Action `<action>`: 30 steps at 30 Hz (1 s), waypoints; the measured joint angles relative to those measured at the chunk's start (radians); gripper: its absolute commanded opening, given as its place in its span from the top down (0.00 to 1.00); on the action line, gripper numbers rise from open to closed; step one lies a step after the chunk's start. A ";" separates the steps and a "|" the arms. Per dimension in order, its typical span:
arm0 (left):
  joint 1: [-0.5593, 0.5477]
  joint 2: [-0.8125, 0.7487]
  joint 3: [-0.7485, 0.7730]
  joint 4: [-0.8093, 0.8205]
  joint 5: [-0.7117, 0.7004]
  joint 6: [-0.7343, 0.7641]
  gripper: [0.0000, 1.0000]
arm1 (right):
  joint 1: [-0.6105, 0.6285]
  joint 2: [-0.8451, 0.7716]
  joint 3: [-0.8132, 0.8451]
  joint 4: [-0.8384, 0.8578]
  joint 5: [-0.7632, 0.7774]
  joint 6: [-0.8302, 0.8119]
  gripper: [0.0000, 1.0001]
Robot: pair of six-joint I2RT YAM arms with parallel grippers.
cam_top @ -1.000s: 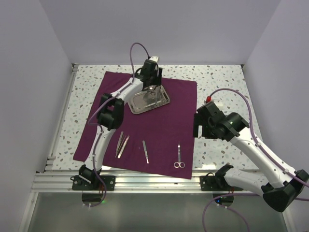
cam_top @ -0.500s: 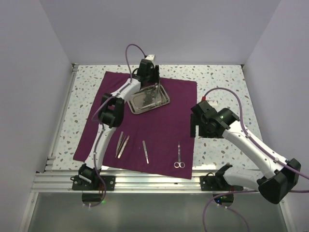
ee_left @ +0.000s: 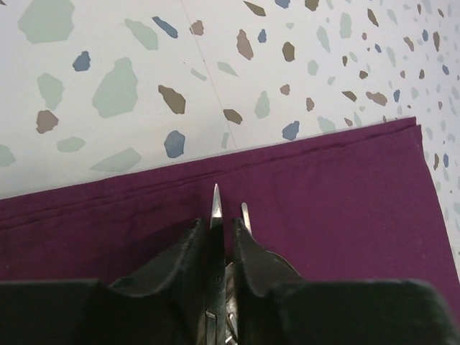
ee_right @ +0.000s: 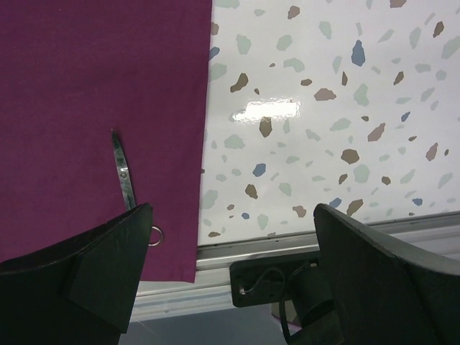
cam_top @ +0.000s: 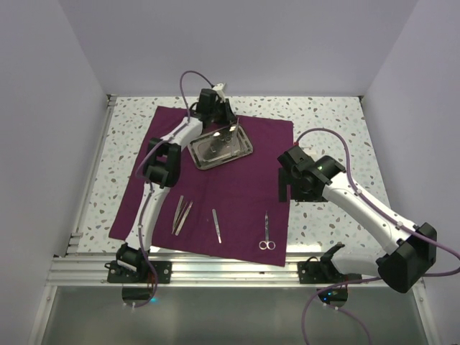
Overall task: Open and lay out the surgical kit
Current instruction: Pick up the medical item from the container.
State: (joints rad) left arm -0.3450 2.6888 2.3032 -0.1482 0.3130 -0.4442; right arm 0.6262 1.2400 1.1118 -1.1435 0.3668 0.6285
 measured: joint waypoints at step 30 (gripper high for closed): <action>0.028 -0.463 -0.284 -0.147 -0.177 0.045 1.00 | -0.005 -0.214 -0.067 0.045 -0.057 0.008 0.01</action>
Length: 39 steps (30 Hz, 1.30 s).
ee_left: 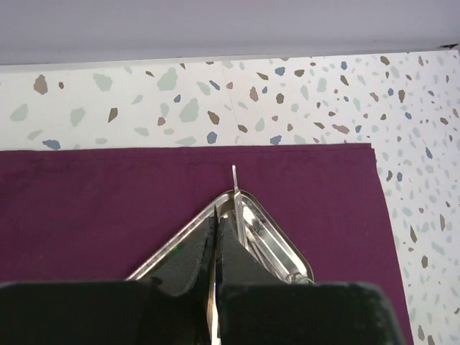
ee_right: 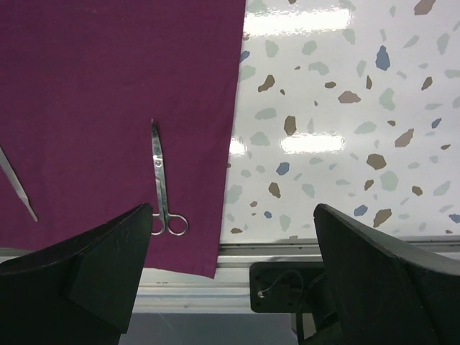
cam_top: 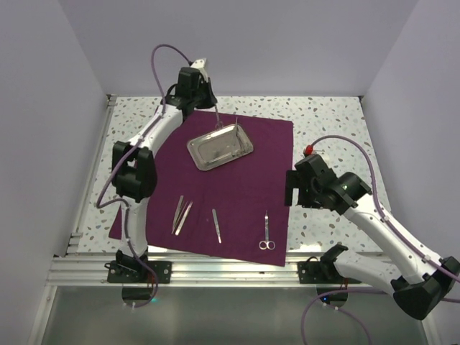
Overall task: Open and lay out the surgical kit
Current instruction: Pick up the medical item from the container, then place the medical item in the surgical kit.
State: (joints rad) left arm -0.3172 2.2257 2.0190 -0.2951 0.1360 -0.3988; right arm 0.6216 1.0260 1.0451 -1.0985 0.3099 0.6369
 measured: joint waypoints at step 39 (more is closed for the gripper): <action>-0.760 -0.319 -0.687 -0.042 -0.218 -0.516 0.69 | 0.000 -0.411 -0.026 -0.217 -0.063 -0.055 0.02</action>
State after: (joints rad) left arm -1.0767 1.9072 1.3319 -0.3374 -0.0822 -0.9146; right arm 0.6216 0.6151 1.0187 -1.3151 0.2470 0.5823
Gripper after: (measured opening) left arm 0.088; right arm 0.985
